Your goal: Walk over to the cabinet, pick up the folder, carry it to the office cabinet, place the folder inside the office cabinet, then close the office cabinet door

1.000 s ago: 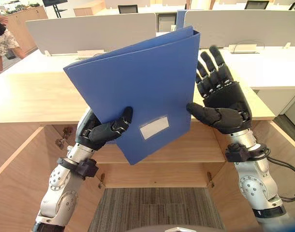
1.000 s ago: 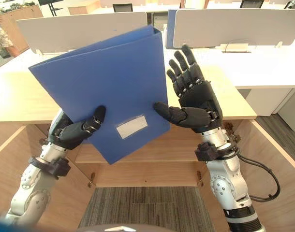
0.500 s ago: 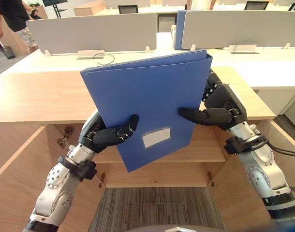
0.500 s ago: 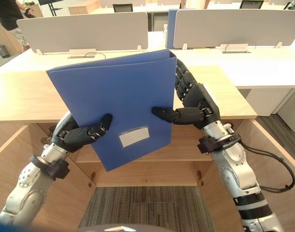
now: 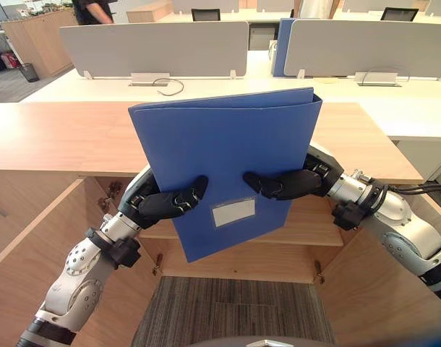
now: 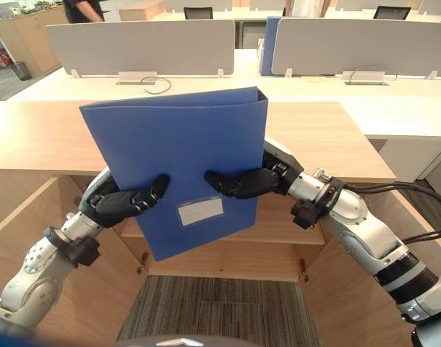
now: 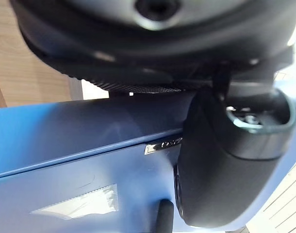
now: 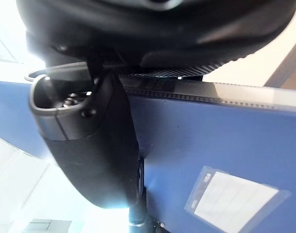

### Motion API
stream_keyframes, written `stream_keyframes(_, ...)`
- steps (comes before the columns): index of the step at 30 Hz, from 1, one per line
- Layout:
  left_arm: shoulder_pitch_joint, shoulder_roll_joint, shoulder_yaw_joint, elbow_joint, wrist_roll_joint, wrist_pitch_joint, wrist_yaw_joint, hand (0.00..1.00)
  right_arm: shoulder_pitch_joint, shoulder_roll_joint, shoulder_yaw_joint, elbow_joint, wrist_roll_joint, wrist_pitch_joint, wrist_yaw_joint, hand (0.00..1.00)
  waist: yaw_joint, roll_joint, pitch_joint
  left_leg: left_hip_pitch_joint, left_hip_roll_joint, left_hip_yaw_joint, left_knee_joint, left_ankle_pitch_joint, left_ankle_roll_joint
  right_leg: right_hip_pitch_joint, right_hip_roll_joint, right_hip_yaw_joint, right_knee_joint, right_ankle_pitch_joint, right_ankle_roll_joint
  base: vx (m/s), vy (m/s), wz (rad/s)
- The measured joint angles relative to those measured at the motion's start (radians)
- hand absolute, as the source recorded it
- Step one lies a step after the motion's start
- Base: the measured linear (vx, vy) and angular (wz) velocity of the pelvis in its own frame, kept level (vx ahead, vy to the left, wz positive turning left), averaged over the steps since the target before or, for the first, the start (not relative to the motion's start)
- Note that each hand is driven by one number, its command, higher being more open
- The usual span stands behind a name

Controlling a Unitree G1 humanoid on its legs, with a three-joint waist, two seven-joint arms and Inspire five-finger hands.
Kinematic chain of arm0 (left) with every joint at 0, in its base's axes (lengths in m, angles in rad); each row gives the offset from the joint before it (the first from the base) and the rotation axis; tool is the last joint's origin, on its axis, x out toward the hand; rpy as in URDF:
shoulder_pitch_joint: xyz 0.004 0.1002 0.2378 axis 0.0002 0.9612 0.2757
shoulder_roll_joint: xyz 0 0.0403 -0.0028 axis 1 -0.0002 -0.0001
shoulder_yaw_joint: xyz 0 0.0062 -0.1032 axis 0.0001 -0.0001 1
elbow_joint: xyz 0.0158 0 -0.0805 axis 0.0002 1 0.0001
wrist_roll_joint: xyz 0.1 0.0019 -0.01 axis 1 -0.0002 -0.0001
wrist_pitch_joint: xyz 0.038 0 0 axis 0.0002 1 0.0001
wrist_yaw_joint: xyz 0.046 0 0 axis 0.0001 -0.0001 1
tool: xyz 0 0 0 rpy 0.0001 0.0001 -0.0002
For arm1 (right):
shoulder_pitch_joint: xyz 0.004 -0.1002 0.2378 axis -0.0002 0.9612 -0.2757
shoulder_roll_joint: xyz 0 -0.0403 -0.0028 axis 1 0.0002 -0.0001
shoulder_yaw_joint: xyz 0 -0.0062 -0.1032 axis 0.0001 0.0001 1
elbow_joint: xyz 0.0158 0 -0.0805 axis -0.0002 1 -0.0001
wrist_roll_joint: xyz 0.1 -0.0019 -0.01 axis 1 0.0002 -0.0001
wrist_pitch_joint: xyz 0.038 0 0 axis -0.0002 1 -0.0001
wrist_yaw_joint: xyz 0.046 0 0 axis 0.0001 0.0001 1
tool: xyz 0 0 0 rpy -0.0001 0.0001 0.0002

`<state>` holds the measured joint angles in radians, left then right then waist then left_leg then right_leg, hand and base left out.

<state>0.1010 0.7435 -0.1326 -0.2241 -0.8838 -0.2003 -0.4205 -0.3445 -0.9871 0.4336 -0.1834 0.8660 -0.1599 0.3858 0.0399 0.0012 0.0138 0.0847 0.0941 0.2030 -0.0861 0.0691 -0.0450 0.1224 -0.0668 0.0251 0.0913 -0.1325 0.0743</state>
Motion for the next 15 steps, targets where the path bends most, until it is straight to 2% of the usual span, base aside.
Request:
stream_keyframes(3, 0.0, 0.004, -0.041, 0.027, -0.004, -0.01, -0.002, 1.0, -0.014, -0.011, 0.002, 0.0, -0.019, 0.0, 0.0, 0.0, 0.001, -0.004, -0.003, 0.0, 0.0, 0.0, 0.0, 0.002, -0.001, -0.001, -0.001, 0.0, 0.002, 0.0, 0.0, -0.05, 0.005, -0.01)
stream_keyframes(4, -0.001, 0.028, -0.086, 0.053, -0.024, -0.006, -0.003, 1.0, -0.037, -0.022, 0.007, -0.001, -0.054, 0.001, -0.001, 0.0, 0.0, -0.004, -0.005, 0.0, 0.0, 0.001, 0.0, 0.002, -0.001, -0.001, -0.001, 0.0, 0.002, 0.0, 0.0, -0.05, 0.006, -0.02)
stream_keyframes(6, -0.002, 0.104, -0.184, 0.093, -0.058, 0.031, -0.007, 1.0, -0.072, -0.077, 0.032, -0.036, -0.124, 0.006, 0.001, 0.0, -0.001, -0.004, -0.008, 0.0, 0.0, 0.002, 0.0, 0.003, -0.002, -0.002, -0.001, 0.0, 0.002, 0.0, 0.0, -0.05, 0.005, -0.02)
stream_keyframes(8, -0.002, 0.227, -0.364, 0.139, -0.06, 0.117, -0.074, 1.0, -0.092, -0.131, 0.063, -0.156, -0.273, 0.021, 0.01, 0.0, -0.009, -0.01, -0.013, -0.001, 0.003, 0.005, -0.001, 0.002, -0.003, -0.002, 0.0, 0.001, 0.002, 0.0, 0.0, 0.0, 0.0, 0.0)
stream_keyframes(9, 0.002, 0.242, -0.403, 0.153, -0.06, 0.135, -0.1, 1.0, -0.093, -0.132, 0.066, -0.191, -0.324, 0.021, 0.015, 0.0, -0.013, -0.012, -0.014, -0.002, 0.003, 0.006, -0.001, 0.002, -0.003, -0.003, 0.001, 0.001, 0.002, 0.0, 0.0, -0.01, 0.003, -0.05)
stream_keyframes(12, 0.037, 0.245, -0.496, 0.21, 0.002, 0.203, -0.173, 1.0, -0.097, -0.104, 0.096, -0.33, -0.545, 0.022, 0.018, 0.0, -0.019, -0.025, -0.022, -0.012, 0.005, 0.019, -0.001, 0.003, -0.004, -0.021, 0.002, 0.01, 0.005, 0.0, 0.0, -0.03, 0.005, -0.12)
stream_keyframes(13, 0.037, 0.236, -0.529, 0.23, 0.033, 0.22, -0.193, 1.0, -0.107, -0.064, 0.11, -0.377, -0.615, 0.012, 0.017, 0.0, -0.019, -0.028, -0.025, -0.011, 0.005, 0.023, -0.001, 0.003, -0.004, -0.026, 0.002, 0.012, 0.009, 0.0, 0.0, -0.04, 0.007, -0.09)
stream_keyframes(15, 0.047, 0.194, -0.542, 0.273, 0.089, 0.223, -0.214, 1.0, -0.123, -0.023, 0.139, -0.431, -0.64, -0.024, 0.017, 0.0, -0.02, -0.031, -0.028, -0.012, 0.005, 0.028, -0.001, 0.003, -0.004, -0.033, 0.001, 0.015, 0.015, 0.0, 0.0, -0.05, 0.01, -0.07)
